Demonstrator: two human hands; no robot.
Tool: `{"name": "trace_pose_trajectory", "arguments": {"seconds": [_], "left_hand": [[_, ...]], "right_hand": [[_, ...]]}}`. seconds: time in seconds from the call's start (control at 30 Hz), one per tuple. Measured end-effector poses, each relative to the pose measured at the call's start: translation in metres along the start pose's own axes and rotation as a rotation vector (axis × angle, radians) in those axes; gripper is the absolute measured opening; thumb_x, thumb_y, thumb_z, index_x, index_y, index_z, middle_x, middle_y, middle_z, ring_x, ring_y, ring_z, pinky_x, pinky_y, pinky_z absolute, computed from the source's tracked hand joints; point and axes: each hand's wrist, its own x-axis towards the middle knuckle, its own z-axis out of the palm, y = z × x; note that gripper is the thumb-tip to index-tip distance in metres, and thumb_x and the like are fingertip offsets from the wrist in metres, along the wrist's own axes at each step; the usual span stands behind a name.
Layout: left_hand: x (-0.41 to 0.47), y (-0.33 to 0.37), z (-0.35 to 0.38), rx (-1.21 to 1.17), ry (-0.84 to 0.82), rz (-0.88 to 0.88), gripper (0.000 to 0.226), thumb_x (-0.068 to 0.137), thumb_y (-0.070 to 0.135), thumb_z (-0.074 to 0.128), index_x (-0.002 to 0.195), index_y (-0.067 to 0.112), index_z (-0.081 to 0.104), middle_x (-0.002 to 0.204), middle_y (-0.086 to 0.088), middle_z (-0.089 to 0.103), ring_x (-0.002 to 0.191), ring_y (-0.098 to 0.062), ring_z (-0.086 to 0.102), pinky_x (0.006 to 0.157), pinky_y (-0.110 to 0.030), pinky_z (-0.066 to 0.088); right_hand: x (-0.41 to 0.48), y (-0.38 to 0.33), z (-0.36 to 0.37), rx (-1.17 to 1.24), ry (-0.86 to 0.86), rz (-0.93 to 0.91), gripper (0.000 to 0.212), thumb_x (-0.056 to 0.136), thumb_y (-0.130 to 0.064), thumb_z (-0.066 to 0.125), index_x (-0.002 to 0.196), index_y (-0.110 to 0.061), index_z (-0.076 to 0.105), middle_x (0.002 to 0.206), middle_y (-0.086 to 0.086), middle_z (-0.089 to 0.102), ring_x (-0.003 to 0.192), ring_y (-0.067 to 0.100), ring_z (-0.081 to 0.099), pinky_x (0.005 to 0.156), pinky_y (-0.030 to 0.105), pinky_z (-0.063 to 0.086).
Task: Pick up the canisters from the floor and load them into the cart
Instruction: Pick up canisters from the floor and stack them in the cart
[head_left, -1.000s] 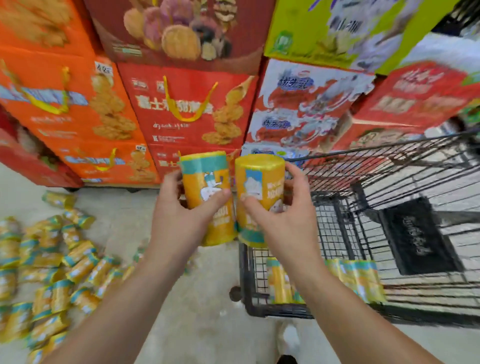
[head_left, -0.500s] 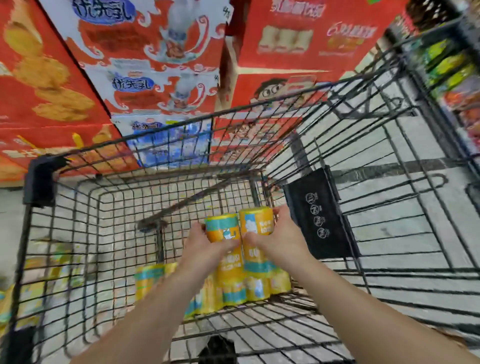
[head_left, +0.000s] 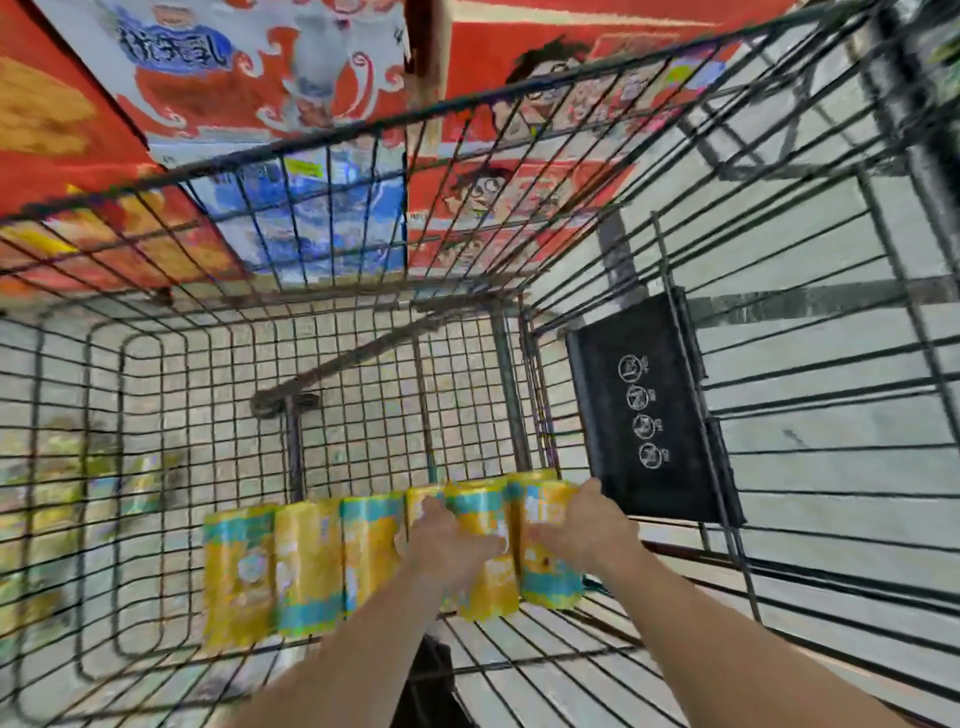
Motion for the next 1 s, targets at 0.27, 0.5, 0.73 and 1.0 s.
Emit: {"name": "trace_pose_trajectory", "arguments": {"seconds": [0.27,0.5,0.73,1.0], "left_hand": [[-0.007,-0.012,-0.023,-0.074,-0.115,0.014,0.061,0.083,0.032,0.068,0.133,0.013,0.039,0.116,0.000,0.050,0.099,-0.019,0.051,0.080,-0.032,0.049],[-0.049,-0.038,-0.110,-0.150,-0.008,0.175,0.052,0.086,0.036,0.065,0.130,0.016,0.048,0.094,0.002,0.060,0.082,-0.013,0.058,0.071,-0.024,0.050],[-0.128,-0.099,-0.287,-0.541,0.277,0.578,0.024,0.085,0.020,0.070,0.105,0.023,0.056,0.080,0.011,0.058,0.063,0.004,0.053,0.059,-0.008,0.042],[-0.182,-0.299,-0.497,-0.825,0.522,0.650,0.023,0.085,0.018,0.069,0.105,0.020,0.059,0.086,0.001,0.063,0.069,-0.005,0.057,0.063,-0.021,0.048]], "right_hand": [[-0.010,-0.009,-0.013,-0.053,-0.009,-0.057,0.055,0.084,-0.041,0.067,0.124,-0.012,0.043,0.115,0.004,0.060,0.096,0.020,0.059,0.084,0.036,0.053],[-0.073,-0.080,-0.033,-0.115,0.294,-0.252,0.046,0.088,-0.049,0.058,0.126,-0.024,0.051,0.102,-0.006,0.064,0.090,0.018,0.060,0.075,0.033,0.050],[-0.202,-0.259,0.022,0.242,0.410,-0.789,0.026,0.085,-0.023,0.072,0.104,-0.029,0.055,0.088,-0.009,0.065,0.081,0.008,0.064,0.066,0.012,0.046],[-0.369,-0.461,0.169,0.339,0.291,-1.040,0.024,0.087,-0.011,0.071,0.103,-0.021,0.058,0.089,-0.007,0.064,0.074,-0.001,0.060,0.062,0.009,0.047]]}}
